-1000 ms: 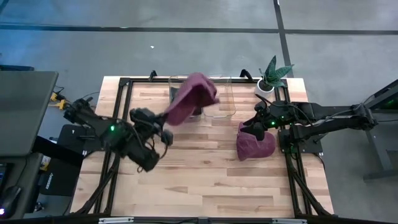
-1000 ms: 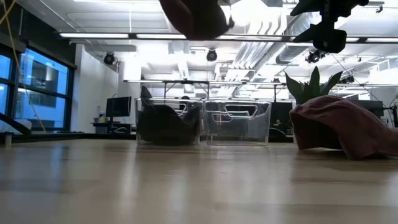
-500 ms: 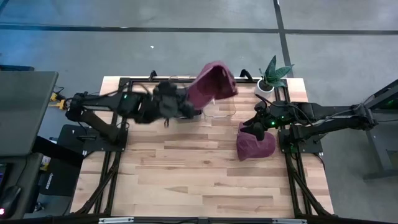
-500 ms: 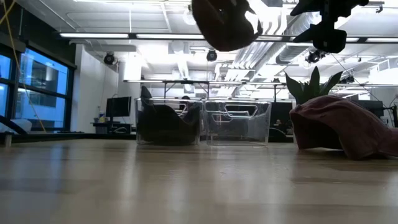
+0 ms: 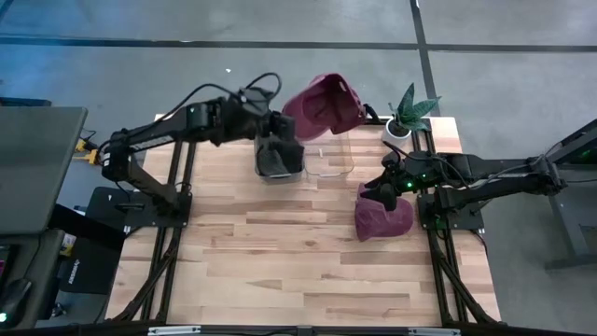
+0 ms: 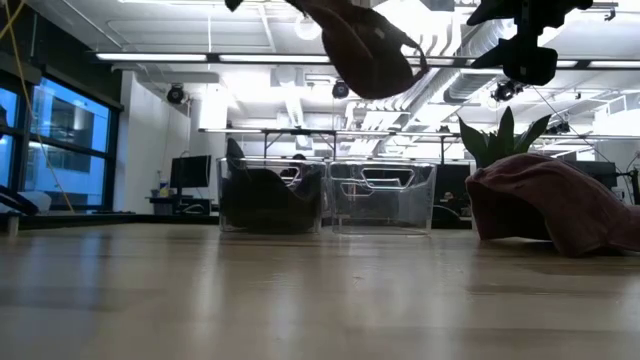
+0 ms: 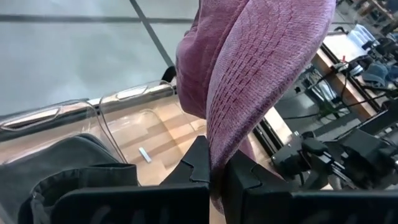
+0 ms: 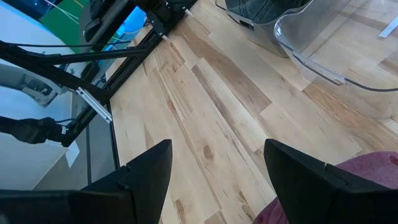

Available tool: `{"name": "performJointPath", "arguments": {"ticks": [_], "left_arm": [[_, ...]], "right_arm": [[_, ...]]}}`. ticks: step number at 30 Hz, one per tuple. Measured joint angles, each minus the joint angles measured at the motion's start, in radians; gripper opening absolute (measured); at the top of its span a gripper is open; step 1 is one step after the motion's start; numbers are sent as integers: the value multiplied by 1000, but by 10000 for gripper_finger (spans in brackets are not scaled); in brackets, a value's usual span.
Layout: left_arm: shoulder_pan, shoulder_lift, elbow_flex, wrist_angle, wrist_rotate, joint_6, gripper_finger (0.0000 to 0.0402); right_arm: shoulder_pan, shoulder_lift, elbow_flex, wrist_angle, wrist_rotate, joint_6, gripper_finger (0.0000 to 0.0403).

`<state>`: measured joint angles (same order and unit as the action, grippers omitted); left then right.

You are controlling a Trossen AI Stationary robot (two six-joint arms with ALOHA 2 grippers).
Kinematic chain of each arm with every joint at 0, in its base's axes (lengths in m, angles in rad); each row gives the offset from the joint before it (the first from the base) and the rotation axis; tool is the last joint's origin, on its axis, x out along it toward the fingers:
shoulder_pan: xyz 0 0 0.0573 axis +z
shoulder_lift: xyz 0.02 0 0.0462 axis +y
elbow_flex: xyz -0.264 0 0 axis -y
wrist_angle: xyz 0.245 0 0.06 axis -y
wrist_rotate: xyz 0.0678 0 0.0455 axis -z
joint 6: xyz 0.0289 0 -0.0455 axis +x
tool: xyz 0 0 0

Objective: Pick & Place hat
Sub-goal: Put the left red cap into the right transparent bin

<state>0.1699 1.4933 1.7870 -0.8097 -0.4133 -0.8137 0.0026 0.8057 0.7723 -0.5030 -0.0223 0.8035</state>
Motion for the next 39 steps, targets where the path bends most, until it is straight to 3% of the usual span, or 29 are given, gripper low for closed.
{"name": "performJointPath", "arguments": {"ticks": [12,19,24,33,39], "left_arm": [[240,1,0,7,370,82,0],[357,42,-1,27,685,189,0],[439,93,-1,29,815,225,0],[582,207,-1,17,1250,374,0],[666,285,-1,16,1425,505,0]], "right_arm": [[0,0,0,0,0,0,250],[0,0,0,0,-11,-63,250],[0,0,0,0,-10,-50,250],[0,0,0,0,55,-64,250],[0,0,0,0,71,-63,250]]}}
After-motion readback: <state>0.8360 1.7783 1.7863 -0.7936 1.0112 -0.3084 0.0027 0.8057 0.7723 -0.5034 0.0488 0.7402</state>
